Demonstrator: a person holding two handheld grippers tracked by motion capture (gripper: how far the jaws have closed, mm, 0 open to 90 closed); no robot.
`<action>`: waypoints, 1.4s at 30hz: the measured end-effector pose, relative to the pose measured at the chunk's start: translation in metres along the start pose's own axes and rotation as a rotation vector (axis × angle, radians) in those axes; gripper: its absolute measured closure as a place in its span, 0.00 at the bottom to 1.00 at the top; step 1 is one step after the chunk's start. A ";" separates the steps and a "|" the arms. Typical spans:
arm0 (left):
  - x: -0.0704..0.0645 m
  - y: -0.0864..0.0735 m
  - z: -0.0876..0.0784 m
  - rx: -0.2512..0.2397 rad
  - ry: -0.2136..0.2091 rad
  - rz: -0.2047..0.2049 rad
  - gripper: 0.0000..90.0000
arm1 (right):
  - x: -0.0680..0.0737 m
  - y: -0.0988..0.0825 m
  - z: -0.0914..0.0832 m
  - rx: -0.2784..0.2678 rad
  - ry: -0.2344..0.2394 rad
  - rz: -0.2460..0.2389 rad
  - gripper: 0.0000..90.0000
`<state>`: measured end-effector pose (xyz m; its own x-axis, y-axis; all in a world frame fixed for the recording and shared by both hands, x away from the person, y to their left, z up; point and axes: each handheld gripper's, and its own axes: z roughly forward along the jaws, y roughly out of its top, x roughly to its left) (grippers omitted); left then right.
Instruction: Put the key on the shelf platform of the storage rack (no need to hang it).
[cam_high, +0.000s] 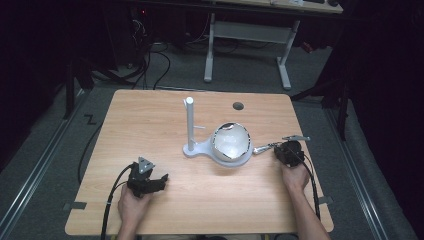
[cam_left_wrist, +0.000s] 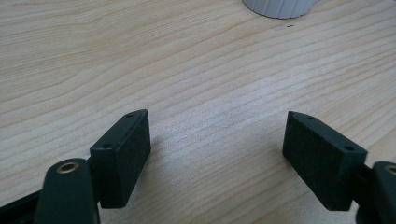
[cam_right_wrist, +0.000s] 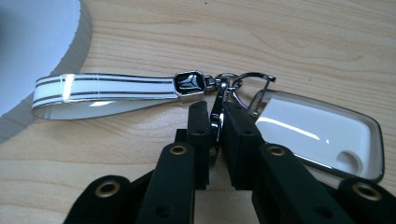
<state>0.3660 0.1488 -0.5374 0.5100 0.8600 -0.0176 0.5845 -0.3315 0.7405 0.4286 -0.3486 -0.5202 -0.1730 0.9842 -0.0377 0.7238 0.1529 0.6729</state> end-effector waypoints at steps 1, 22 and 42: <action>0.000 0.000 0.000 0.000 0.000 0.000 0.26 | 0.000 0.000 0.000 -0.002 -0.004 0.001 0.93; 0.000 0.000 0.000 0.000 0.000 0.000 0.26 | -0.002 0.003 -0.028 -0.134 0.009 -0.003 0.96; 0.000 0.000 0.000 0.003 0.002 0.003 0.26 | -0.001 0.015 -0.063 -0.194 0.065 -0.063 0.96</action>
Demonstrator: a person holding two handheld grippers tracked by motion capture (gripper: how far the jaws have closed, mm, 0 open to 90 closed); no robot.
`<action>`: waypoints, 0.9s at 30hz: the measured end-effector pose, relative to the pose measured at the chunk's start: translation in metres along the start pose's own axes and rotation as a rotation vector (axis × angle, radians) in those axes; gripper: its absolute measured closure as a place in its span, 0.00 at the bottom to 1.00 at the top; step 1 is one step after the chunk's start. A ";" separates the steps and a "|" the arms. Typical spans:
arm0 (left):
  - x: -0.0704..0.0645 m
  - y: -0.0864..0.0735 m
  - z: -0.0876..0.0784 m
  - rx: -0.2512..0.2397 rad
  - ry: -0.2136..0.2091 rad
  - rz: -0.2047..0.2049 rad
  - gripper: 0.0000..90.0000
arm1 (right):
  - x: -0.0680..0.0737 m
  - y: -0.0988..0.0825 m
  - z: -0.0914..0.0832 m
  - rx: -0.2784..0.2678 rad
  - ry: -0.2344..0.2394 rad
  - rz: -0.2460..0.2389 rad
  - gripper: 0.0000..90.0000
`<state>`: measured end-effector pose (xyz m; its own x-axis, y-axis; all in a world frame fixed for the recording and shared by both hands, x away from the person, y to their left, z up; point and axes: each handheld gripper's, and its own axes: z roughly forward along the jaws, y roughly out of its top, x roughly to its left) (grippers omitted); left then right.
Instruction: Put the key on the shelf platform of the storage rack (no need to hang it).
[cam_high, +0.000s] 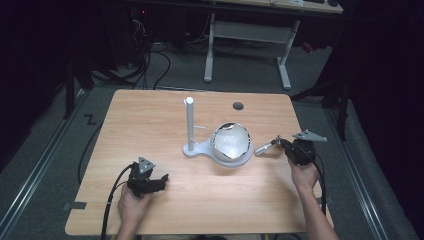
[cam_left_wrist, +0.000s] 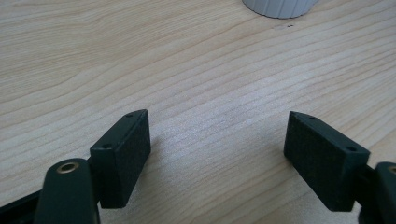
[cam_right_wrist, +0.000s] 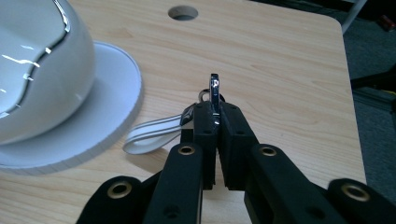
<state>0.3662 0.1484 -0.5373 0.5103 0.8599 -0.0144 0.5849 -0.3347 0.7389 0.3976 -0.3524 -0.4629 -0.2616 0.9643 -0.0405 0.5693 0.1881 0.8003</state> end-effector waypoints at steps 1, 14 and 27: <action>0.000 0.000 0.000 0.000 0.000 0.000 0.26 | 0.000 0.000 0.000 0.000 0.000 0.000 0.96; 0.000 0.000 0.000 0.000 0.000 0.000 0.26 | 0.001 0.010 -0.019 -0.032 0.048 -0.009 0.96; 0.000 0.000 0.000 0.000 -0.001 0.000 0.26 | 0.007 0.017 -0.036 -0.050 0.104 -0.030 0.96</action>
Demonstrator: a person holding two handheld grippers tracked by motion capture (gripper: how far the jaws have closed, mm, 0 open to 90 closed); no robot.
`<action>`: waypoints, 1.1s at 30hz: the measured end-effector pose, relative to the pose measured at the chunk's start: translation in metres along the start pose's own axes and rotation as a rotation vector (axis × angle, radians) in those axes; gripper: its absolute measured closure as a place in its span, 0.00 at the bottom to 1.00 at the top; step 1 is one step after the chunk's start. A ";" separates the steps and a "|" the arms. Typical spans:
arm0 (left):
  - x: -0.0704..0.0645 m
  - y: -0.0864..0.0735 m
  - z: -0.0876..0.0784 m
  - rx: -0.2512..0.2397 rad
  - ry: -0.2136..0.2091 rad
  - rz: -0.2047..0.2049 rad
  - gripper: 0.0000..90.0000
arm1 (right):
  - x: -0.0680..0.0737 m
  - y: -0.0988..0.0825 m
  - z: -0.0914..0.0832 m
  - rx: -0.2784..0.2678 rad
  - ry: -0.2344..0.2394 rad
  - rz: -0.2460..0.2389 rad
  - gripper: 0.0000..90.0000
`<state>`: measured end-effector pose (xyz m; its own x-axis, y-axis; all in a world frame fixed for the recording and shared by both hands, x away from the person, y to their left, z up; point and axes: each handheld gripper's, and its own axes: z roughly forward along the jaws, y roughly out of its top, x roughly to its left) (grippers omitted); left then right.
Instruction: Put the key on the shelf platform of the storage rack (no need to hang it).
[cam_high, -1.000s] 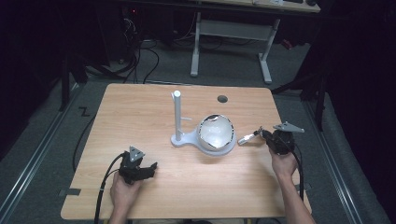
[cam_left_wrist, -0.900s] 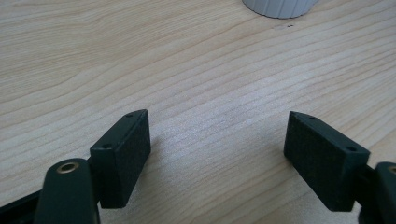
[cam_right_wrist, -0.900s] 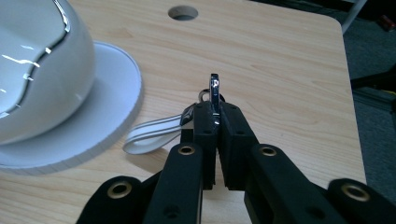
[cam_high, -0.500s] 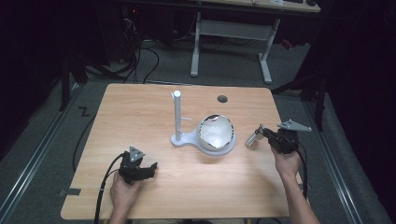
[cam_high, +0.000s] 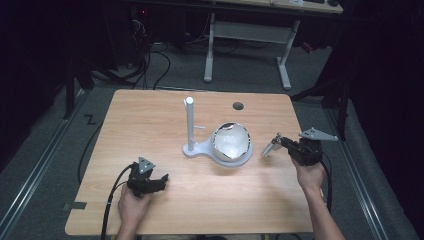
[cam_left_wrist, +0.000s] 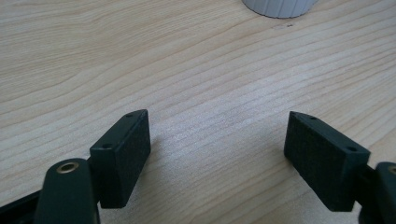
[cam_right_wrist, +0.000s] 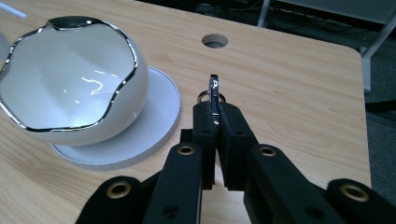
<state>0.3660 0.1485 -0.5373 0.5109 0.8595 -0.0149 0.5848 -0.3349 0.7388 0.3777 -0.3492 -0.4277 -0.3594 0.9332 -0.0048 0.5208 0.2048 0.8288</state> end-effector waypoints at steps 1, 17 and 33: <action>0.000 0.000 0.000 0.000 0.000 0.000 0.26 | 0.001 0.001 -0.001 -0.005 0.004 -0.007 0.96; 0.000 0.000 0.000 0.000 0.000 0.000 0.26 | 0.021 0.013 -0.018 -0.045 0.092 -0.051 0.96; 0.000 0.000 0.000 0.000 0.000 0.000 0.26 | 0.042 0.034 -0.028 -0.090 0.207 -0.071 0.96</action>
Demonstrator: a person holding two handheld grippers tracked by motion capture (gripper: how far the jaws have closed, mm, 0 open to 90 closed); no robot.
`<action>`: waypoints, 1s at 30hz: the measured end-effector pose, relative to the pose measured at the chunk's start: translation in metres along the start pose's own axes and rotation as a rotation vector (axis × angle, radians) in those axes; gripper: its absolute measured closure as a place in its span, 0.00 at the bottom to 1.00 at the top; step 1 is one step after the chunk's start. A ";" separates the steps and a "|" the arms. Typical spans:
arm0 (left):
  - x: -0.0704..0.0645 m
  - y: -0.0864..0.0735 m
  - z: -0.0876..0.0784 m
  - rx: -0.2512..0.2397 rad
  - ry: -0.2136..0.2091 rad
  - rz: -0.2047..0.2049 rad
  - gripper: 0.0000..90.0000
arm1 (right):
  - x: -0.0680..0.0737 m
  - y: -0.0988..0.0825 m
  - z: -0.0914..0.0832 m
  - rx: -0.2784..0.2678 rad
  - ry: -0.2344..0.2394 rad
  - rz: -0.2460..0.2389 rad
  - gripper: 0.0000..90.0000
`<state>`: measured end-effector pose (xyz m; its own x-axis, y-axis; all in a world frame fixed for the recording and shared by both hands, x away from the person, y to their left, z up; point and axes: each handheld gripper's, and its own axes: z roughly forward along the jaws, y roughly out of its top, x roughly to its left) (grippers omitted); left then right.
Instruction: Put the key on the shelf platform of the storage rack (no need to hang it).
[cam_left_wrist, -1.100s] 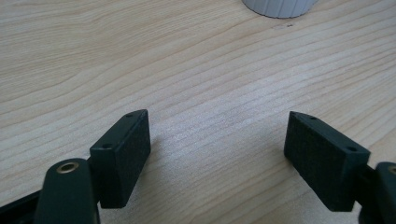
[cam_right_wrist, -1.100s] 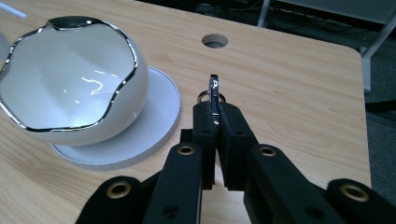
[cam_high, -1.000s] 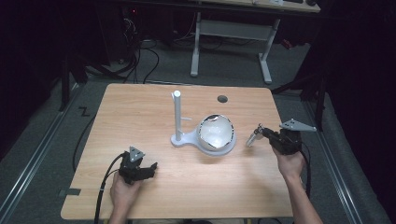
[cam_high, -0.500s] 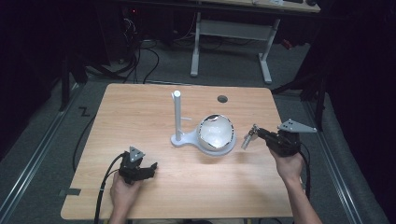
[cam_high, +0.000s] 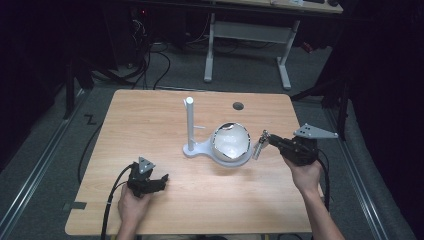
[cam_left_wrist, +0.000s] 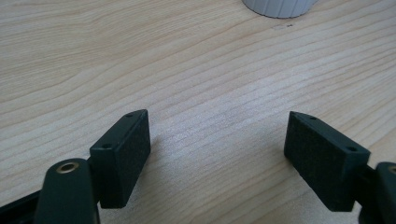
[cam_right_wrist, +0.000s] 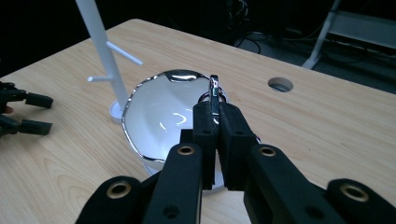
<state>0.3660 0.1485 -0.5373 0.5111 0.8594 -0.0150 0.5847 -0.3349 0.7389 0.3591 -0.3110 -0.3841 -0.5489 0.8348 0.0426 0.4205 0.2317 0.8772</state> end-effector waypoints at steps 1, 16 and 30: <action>0.000 0.000 0.000 0.000 0.000 0.000 0.26 | 0.001 0.002 0.000 0.001 0.003 -0.006 0.96; 0.000 0.000 0.000 0.000 -0.003 -0.001 0.26 | 0.022 0.025 0.017 -0.002 0.065 -0.061 0.96; 0.001 0.000 0.000 -0.002 -0.006 -0.004 0.26 | 0.032 0.031 0.047 0.008 0.094 -0.073 0.96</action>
<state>0.3662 0.1492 -0.5373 0.5127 0.8583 -0.0219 0.5857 -0.3310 0.7399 0.3883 -0.2542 -0.3780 -0.6432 0.7653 0.0237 0.3827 0.2945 0.8757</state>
